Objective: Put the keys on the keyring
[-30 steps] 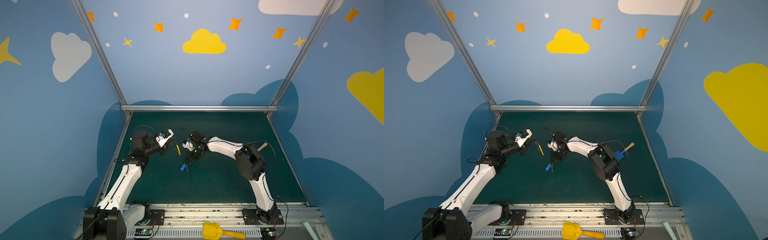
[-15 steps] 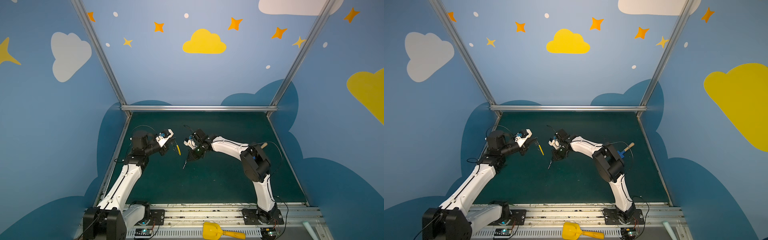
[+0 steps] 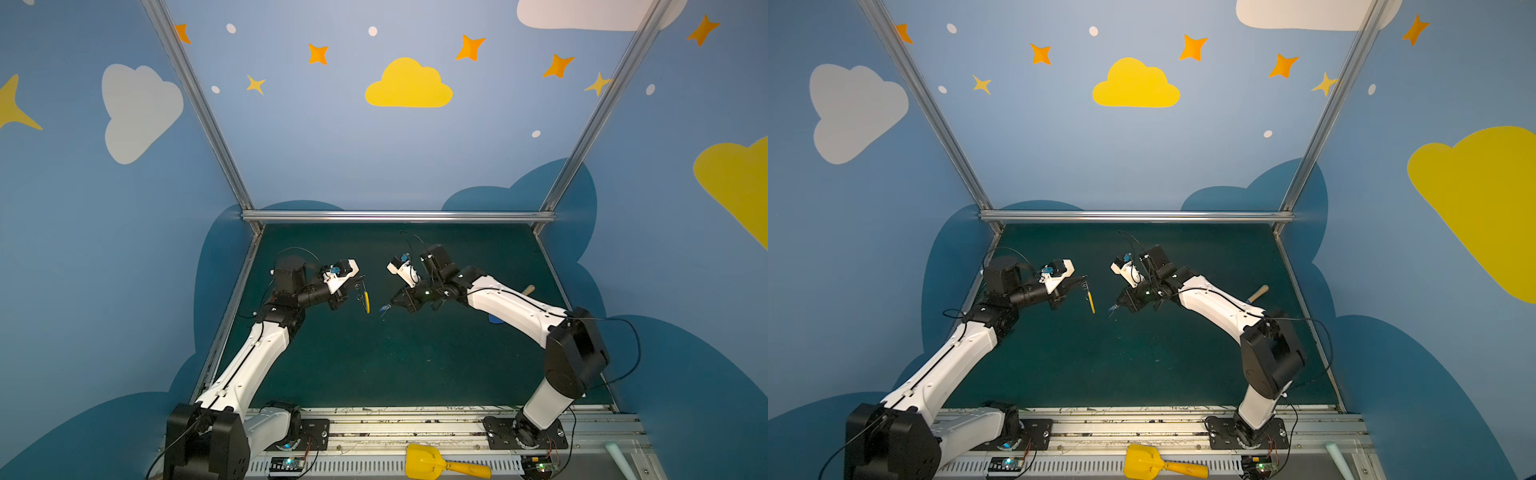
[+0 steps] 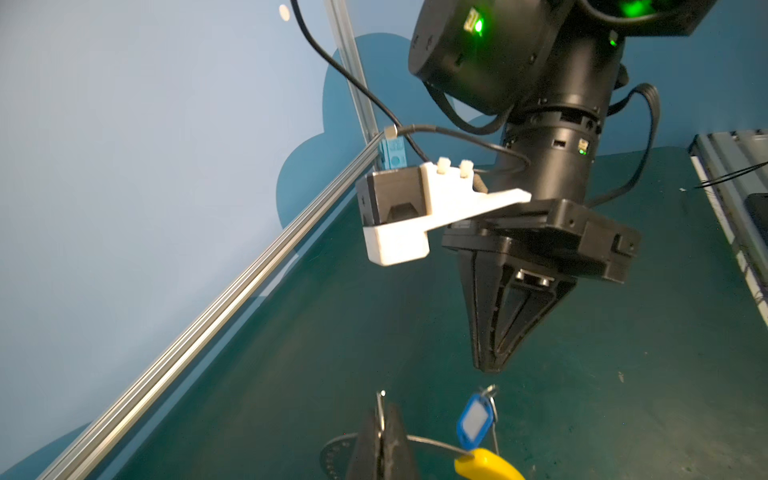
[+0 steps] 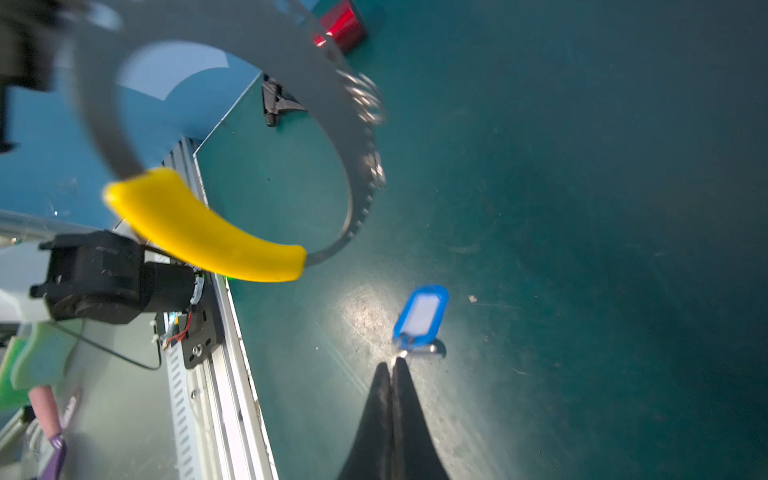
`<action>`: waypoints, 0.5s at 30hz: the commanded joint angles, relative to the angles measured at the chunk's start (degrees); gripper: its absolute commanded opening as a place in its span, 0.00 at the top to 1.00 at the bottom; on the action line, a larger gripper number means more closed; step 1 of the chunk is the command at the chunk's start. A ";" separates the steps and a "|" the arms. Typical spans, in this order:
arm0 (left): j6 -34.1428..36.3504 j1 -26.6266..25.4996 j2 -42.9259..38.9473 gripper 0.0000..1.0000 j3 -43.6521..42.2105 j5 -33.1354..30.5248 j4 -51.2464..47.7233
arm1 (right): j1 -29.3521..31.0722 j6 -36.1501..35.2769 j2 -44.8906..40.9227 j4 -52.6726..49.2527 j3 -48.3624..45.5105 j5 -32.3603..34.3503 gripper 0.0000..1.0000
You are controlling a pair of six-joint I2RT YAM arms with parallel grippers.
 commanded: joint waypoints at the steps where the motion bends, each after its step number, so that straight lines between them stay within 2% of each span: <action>1: 1.29 -1.86 1.45 0.96 2.66 3.44 2.04 | -0.94 -8.17 -5.15 -1.38 -1.76 -2.93 1.00; 5: 1.67 -4.97 3.81 0.96 5.99 4.23 0.48 | -2.62 -10.60 -11.36 1.68 -5.03 -2.58 1.00; 7: 2.04 -7.03 4.80 0.96 7.59 0.78 -1.05 | -3.64 -13.23 -13.25 6.49 -8.28 -2.22 1.00; 9: 1.52 -7.23 5.38 0.96 8.60 -0.37 -2.18 | -4.24 -12.47 -13.76 10.11 -11.25 0.09 1.00; 10: 1.49 -7.10 5.37 0.96 8.47 -1.35 -2.09 | -4.78 -10.74 -13.53 9.51 -11.45 2.13 1.00; 12: 1.24 -5.98 5.00 0.96 8.04 -2.74 -1.74 | -7.07 -7.06 -12.40 6.23 -10.57 -0.04 1.00; 14: 0.44 -4.40 4.50 0.96 7.15 -3.03 -1.09 | -7.79 -5.46 -10.68 1.74 -9.73 -1.41 0.87; 15: 0.56 -3.62 4.30 0.96 6.78 -3.36 -1.25 | -7.60 -7.72 -9.29 0.03 -9.70 -3.11 0.87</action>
